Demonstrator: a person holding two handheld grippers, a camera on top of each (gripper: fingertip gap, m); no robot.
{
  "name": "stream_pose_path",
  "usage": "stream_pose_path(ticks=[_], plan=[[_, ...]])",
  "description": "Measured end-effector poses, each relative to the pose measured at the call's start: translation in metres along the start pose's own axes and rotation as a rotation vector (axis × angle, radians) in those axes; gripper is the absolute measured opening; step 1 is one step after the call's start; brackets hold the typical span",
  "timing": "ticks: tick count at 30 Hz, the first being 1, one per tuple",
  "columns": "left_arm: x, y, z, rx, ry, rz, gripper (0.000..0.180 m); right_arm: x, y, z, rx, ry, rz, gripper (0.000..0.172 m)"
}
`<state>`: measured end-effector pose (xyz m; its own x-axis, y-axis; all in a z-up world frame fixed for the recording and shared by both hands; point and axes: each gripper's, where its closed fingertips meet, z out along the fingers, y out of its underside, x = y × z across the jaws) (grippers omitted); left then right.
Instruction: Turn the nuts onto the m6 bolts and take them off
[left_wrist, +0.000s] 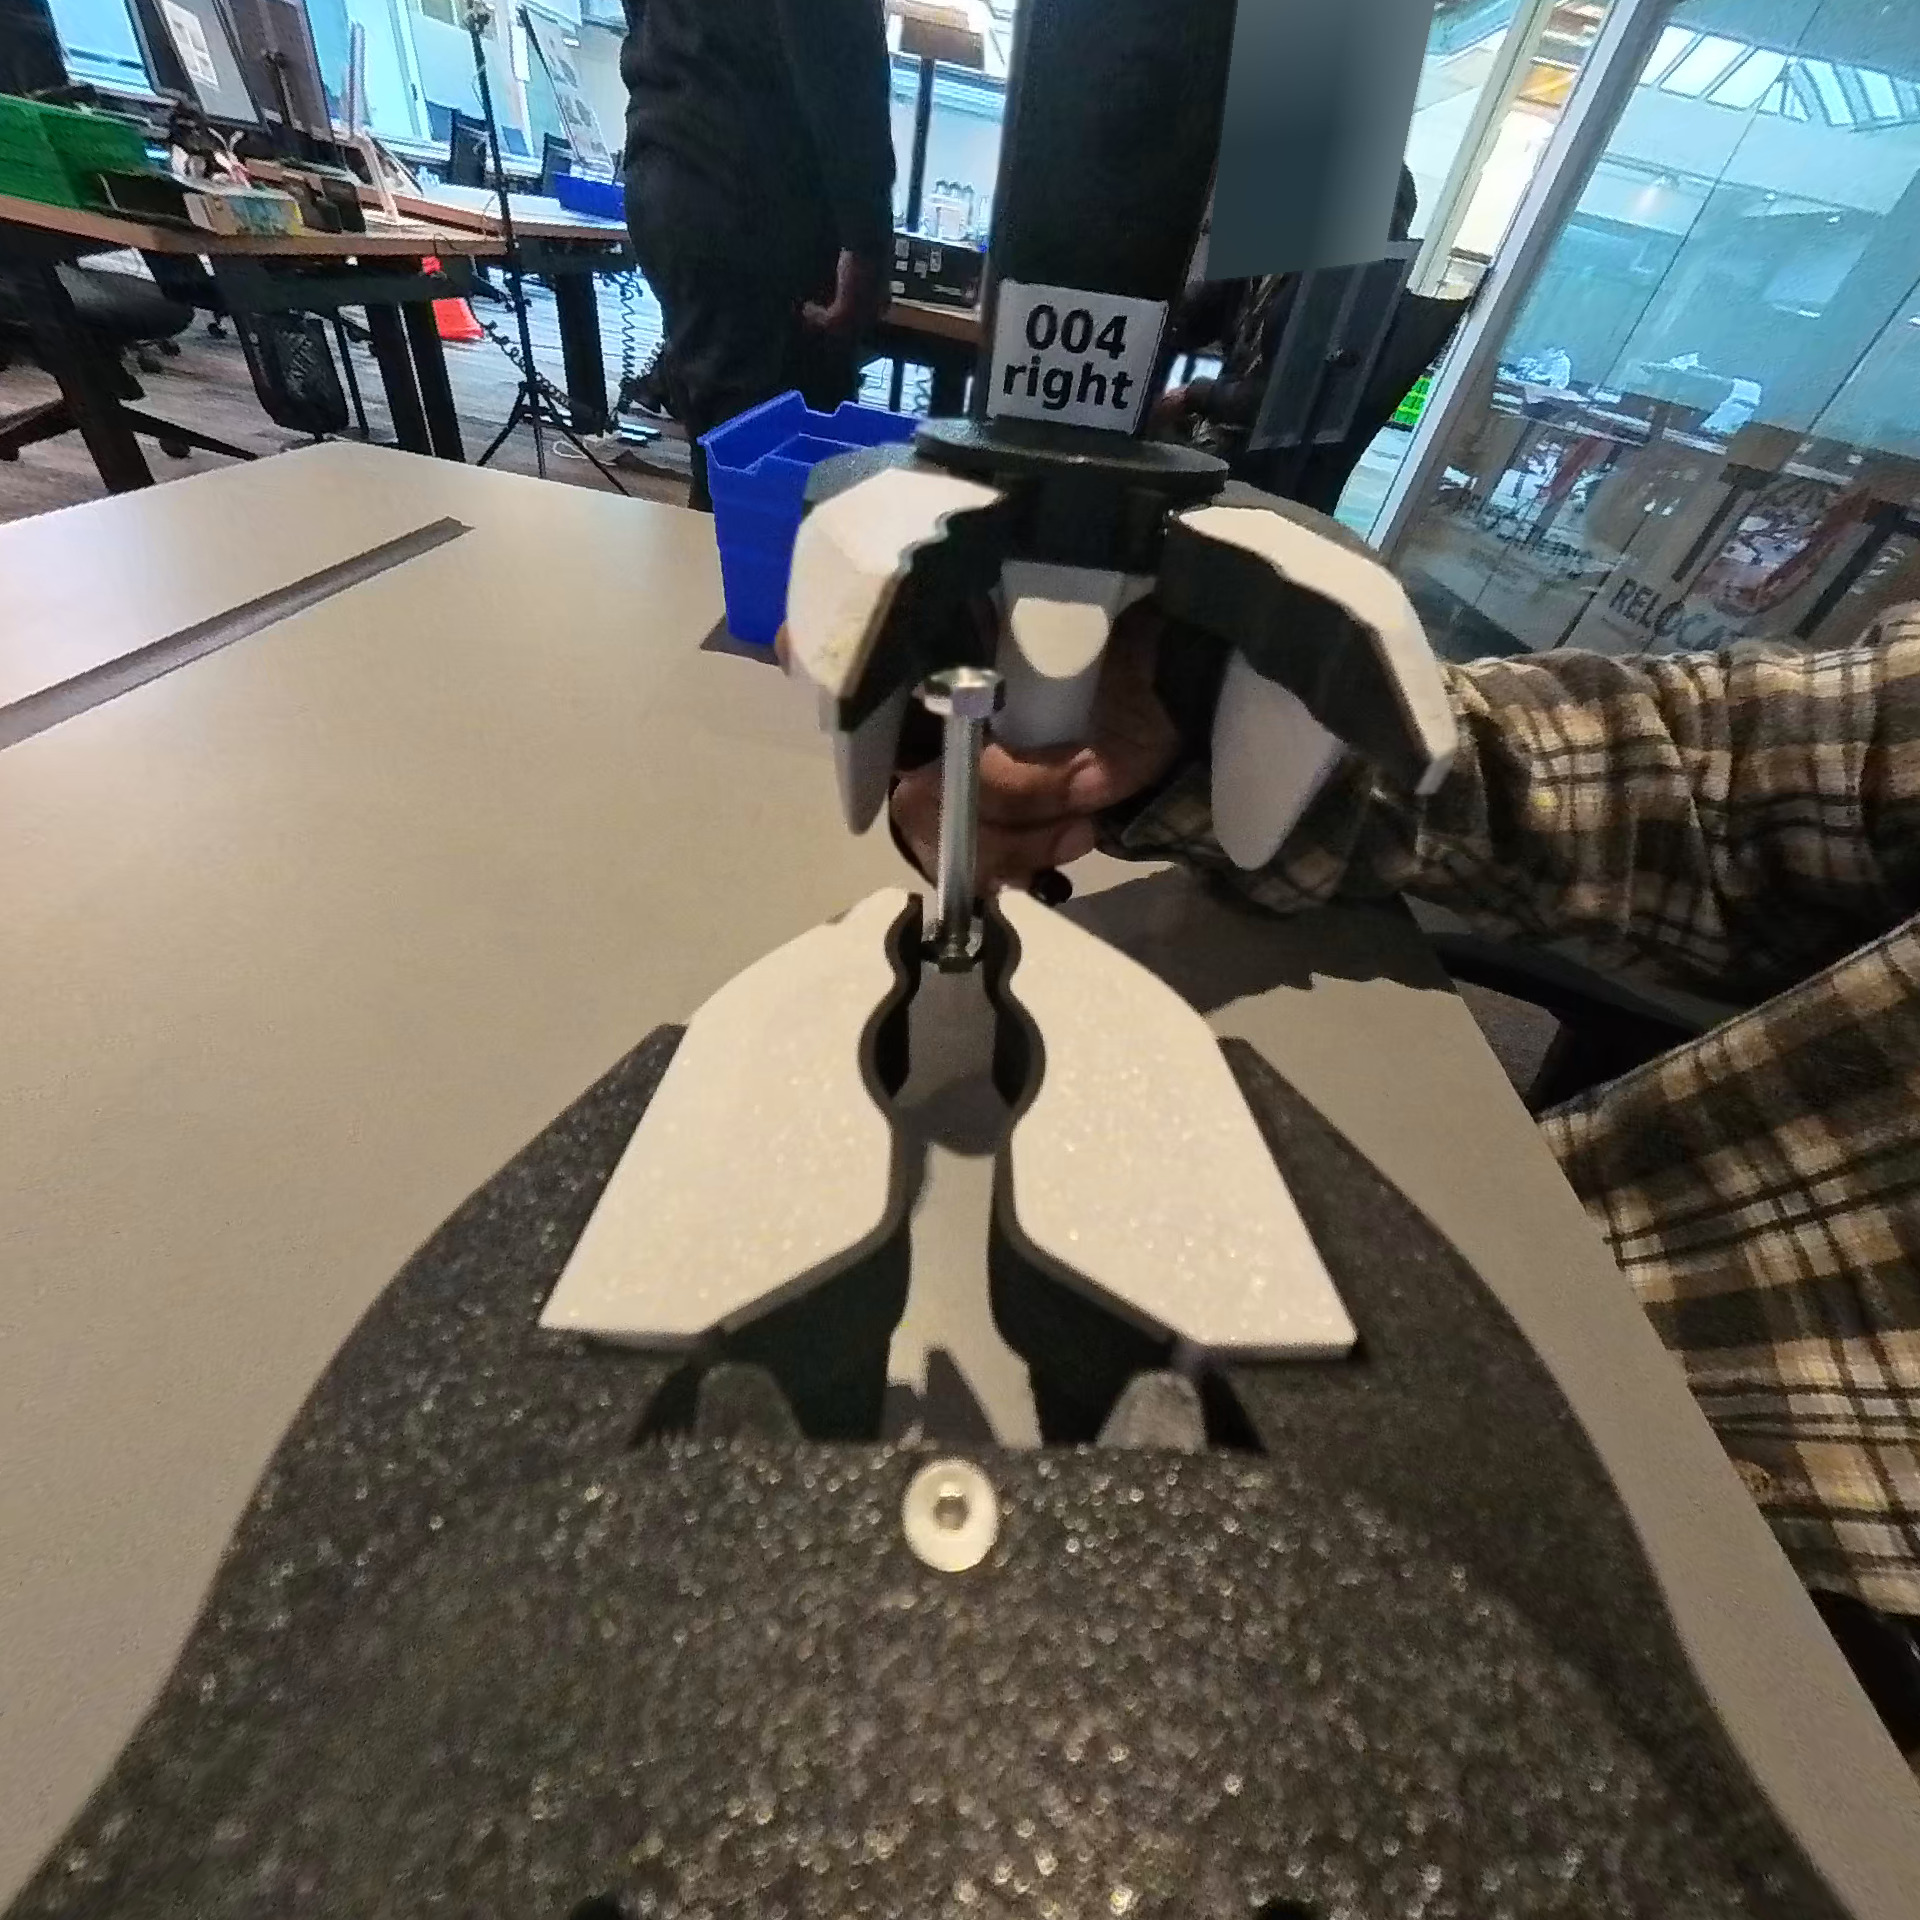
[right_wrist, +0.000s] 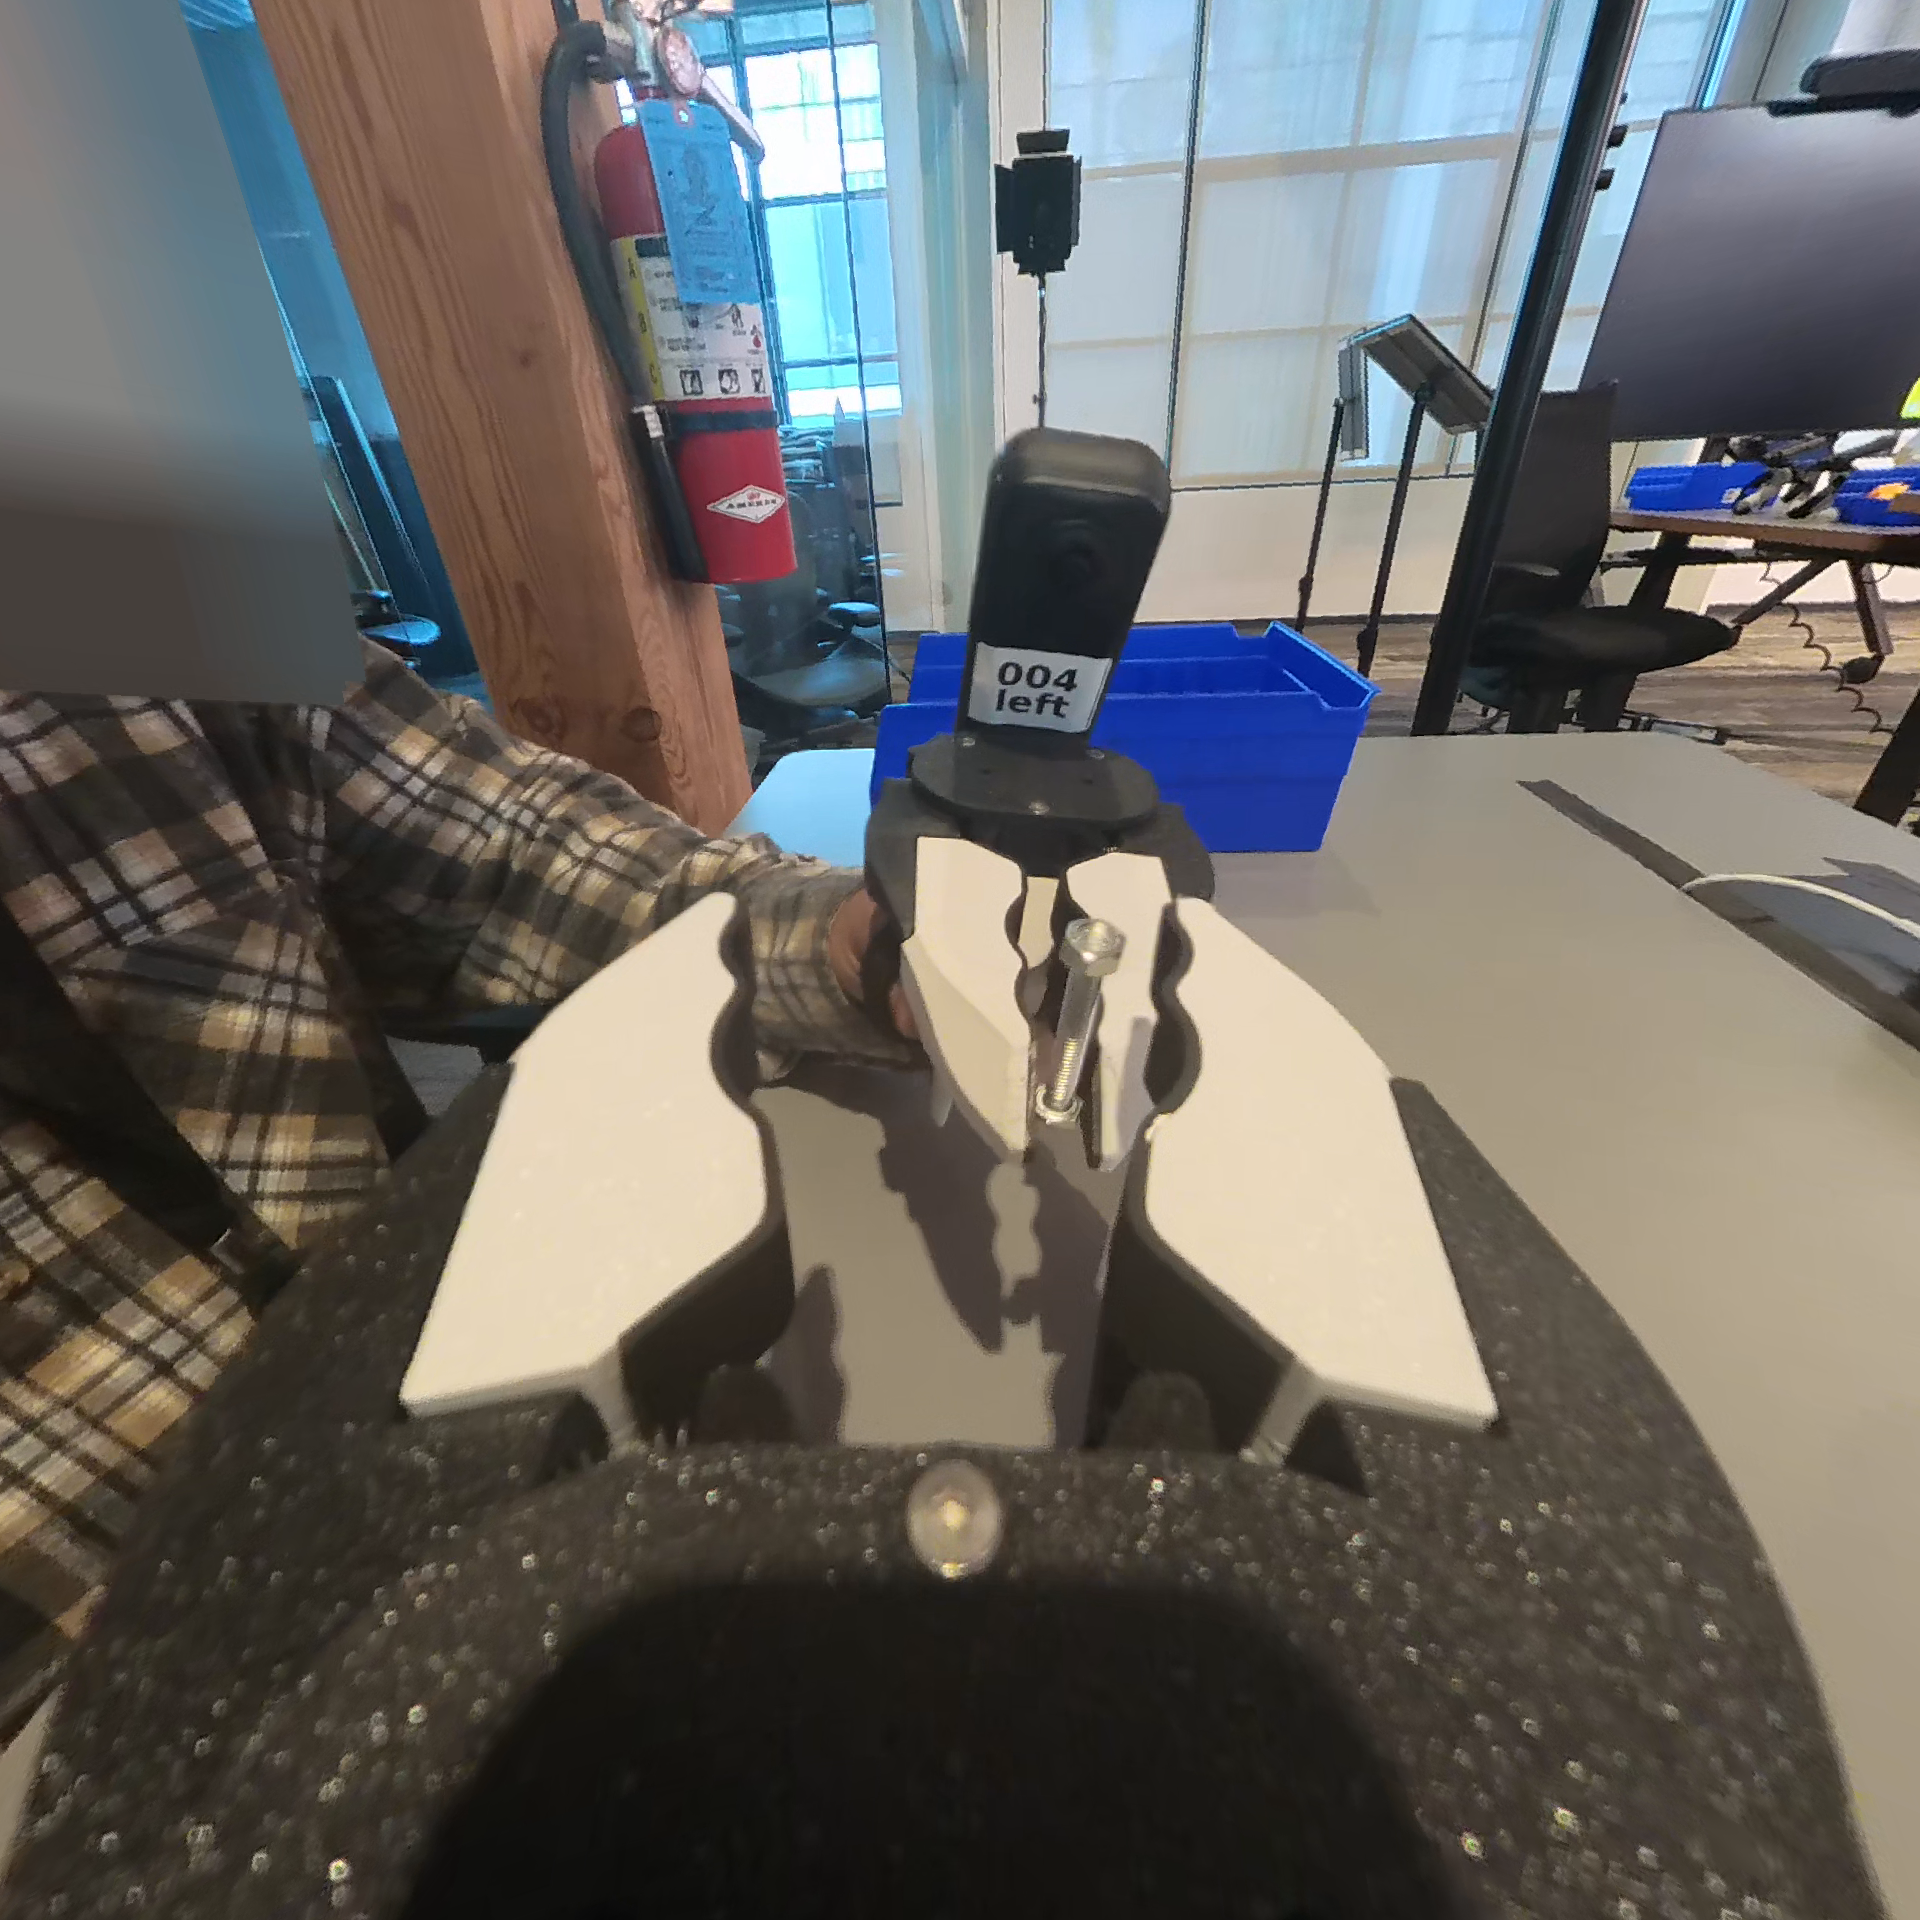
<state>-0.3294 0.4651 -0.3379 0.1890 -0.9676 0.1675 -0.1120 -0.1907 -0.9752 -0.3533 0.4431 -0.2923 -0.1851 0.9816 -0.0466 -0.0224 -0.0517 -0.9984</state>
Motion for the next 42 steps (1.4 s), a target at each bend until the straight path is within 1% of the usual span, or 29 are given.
stream_pose_path(ticks=[2,8,19,25,33,39,42], plan=[[0.0000,-0.0004,-0.0003,0.002,0.000,0.001,0.010,0.0000,0.0009,0.0037,0.003,-0.003,0.007,0.077],[-0.0023,-0.0001,-0.0012,0.000,-0.010,-0.006,0.010,-0.0066,0.0023,0.0044,0.020,-0.025,0.027,0.080],[-0.0012,-0.0009,-0.0010,0.002,-0.009,-0.001,0.010,-0.0043,0.0009,0.0002,0.002,0.013,0.000,0.081],[-0.0012,-0.0010,-0.0008,0.002,-0.010,0.000,0.010,-0.0069,0.0020,0.0080,-0.001,-0.015,0.005,0.082],[-0.0022,-0.0009,-0.0012,0.001,-0.014,-0.003,0.011,-0.0064,0.0021,0.0025,-0.009,0.022,-0.016,0.084],[-0.0023,-0.0019,-0.0015,0.005,-0.018,-0.002,0.010,-0.0061,0.0018,0.0102,-0.015,0.013,-0.020,0.086],[-0.0045,-0.0024,-0.0028,0.010,-0.023,-0.016,0.010,-0.0078,0.0031,0.0075,-0.026,0.030,-0.034,0.088]])
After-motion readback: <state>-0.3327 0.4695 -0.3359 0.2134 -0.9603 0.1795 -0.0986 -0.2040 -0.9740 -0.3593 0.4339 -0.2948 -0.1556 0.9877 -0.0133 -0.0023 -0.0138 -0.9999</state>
